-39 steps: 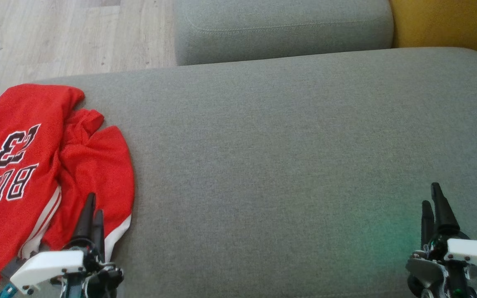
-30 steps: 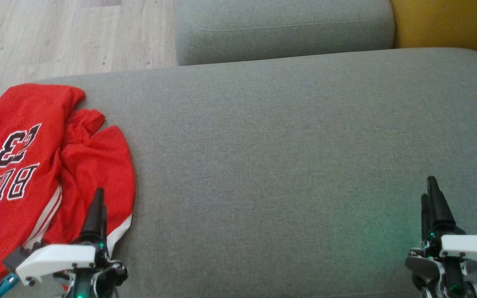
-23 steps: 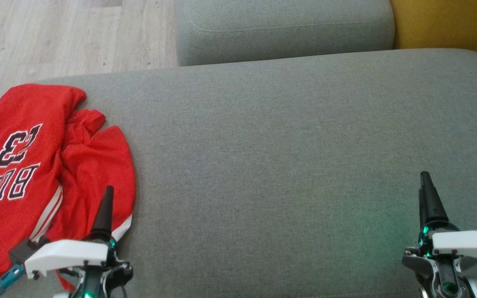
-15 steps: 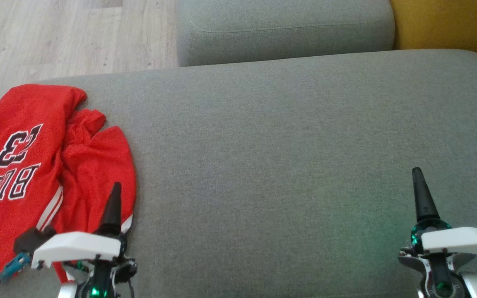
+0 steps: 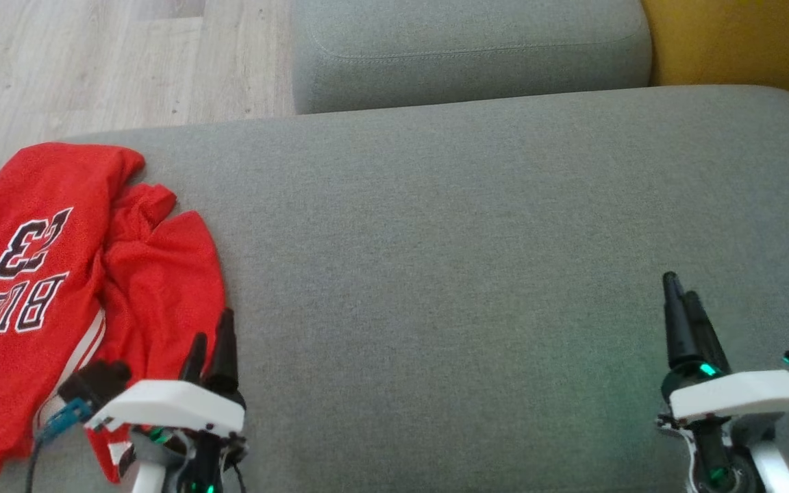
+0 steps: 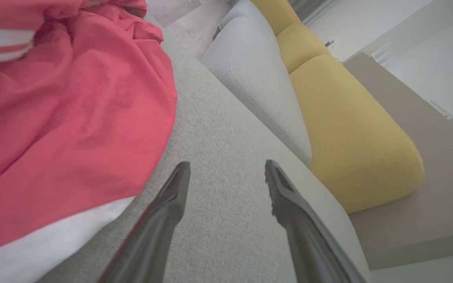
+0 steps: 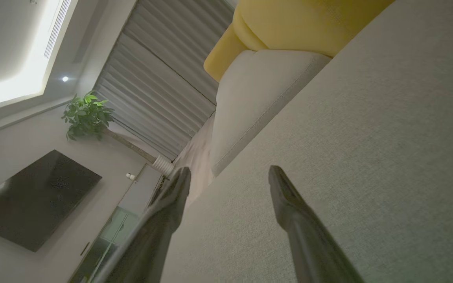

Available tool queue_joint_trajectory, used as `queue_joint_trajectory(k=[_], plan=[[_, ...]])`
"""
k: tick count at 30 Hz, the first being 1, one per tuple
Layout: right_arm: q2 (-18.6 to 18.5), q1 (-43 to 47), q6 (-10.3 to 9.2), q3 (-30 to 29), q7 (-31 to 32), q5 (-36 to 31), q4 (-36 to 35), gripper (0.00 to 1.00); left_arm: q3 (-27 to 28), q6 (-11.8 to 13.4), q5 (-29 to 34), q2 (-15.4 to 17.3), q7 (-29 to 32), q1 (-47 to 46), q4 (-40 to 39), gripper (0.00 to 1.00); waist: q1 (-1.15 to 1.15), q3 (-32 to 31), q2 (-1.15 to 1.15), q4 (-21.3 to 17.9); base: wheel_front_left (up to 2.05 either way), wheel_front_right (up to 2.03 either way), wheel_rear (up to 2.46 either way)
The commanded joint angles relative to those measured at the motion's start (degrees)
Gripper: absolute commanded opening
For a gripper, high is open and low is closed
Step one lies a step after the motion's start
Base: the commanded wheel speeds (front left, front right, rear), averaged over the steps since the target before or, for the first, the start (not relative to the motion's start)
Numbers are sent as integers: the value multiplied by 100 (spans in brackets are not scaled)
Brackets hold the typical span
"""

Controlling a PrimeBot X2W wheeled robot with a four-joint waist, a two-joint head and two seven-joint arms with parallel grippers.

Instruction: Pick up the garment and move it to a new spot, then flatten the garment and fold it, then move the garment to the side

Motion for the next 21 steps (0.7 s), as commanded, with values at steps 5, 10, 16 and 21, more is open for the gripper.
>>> queue_joint_trajectory(k=[5,10,16,21], plan=[[-148,-310,-2,247,-158,-506,-253,100,-45,175,479,78,-160,-471,-153,100,0,-8,0,12,0,0,0],[-203,-331,-2,377,-242,-837,-238,100,-132,277,800,79,-244,-520,-180,100,0,-20,0,28,0,0,0],[-220,-345,-3,424,-327,-1163,-281,100,-201,371,1128,81,-327,-552,-204,100,0,-28,0,32,0,0,0],[-238,-350,-3,477,-412,-1494,-329,100,-281,457,1458,82,-411,-587,-234,100,0,-35,0,34,0,0,0]])
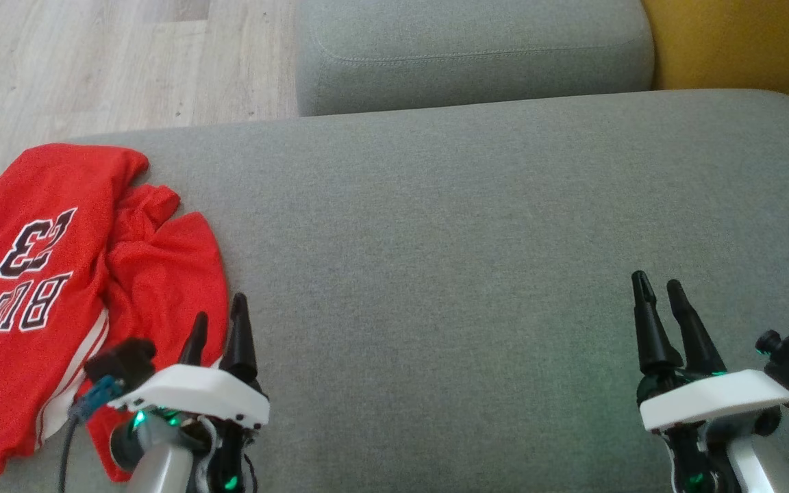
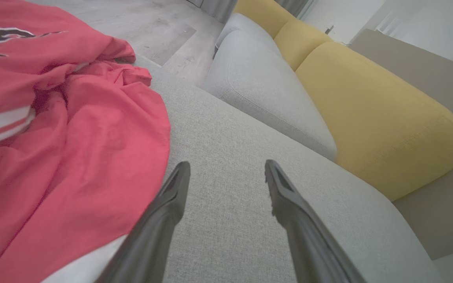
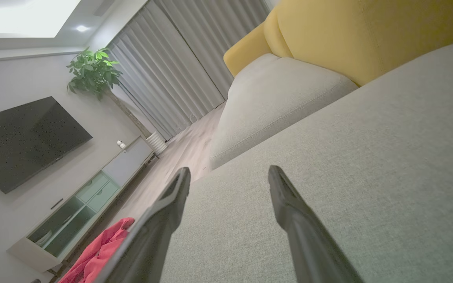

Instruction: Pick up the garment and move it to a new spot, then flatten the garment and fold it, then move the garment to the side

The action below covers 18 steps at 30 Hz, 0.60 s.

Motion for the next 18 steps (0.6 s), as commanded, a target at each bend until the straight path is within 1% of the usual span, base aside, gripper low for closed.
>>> queue_joint_trajectory(k=[1,9,18], plan=[[-152,-339,-3,102,-101,-200,-256,100,34,51,218,80,-80,-400,-229,100,0,-3,0,-1,0,0,0],[-195,-353,-3,167,-236,-720,-332,100,-95,176,757,83,-213,-460,-258,100,0,-24,0,-1,0,0,0],[-166,-401,-3,-25,-405,-1394,-338,100,-270,335,1427,86,-381,-523,-272,100,0,-41,0,-5,0,0,0]])
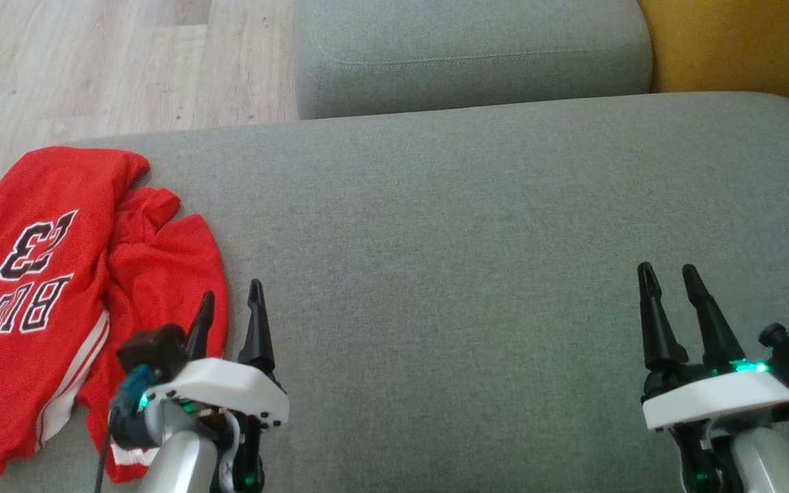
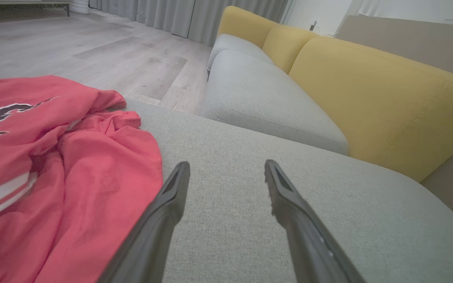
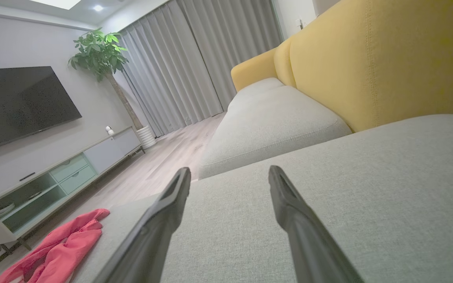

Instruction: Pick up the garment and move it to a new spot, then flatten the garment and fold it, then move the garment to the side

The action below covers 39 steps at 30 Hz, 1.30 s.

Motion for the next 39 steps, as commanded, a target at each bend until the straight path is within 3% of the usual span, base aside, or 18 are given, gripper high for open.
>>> queue_joint_trajectory(k=[1,28,39], plan=[[-67,-378,-3,68,-98,-198,-219,100,51,70,219,79,-98,-395,-216,100,0,-2,0,3,0,0,0],[-38,-472,-4,-3,-535,-1735,-51,100,-276,492,1908,92,-530,-557,-363,100,0,-38,0,23,0,0,0],[-5,-486,-4,-73,-535,-1593,109,100,-265,499,1859,92,-530,-550,-352,100,0,-52,0,10,0,0,0]])
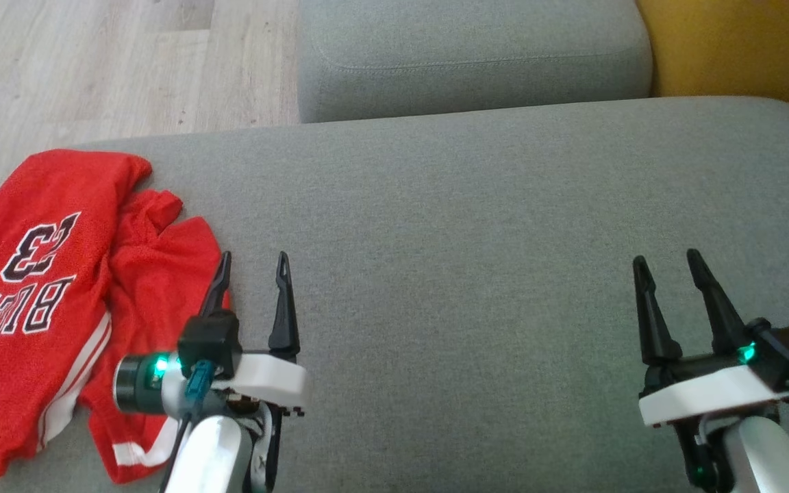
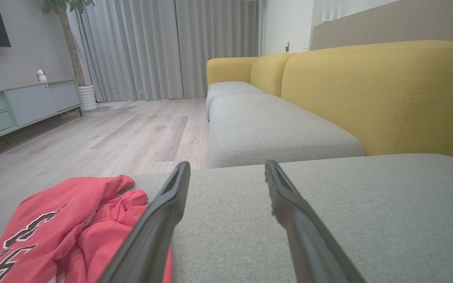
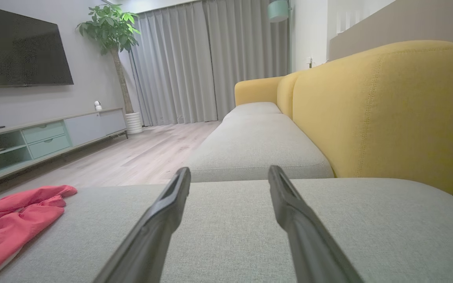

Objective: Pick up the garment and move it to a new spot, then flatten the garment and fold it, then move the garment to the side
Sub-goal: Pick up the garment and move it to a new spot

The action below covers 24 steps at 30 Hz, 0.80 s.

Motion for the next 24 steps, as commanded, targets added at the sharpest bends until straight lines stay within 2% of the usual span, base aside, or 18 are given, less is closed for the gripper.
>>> queue_joint_trajectory(k=[1,14,24], plan=[[10,-267,-4,27,-62,77,-82,100,191,29,-14,73,-69,-318,-176,100,0,-5,0,-1,0,0,0],[65,-430,-4,4,-62,379,586,100,233,20,-64,73,-69,-314,-131,100,0,-53,0,30,0,0,0],[45,-514,-4,35,152,542,583,100,305,3,-155,73,-69,-293,1,100,0,-94,0,296,0,0,0]])
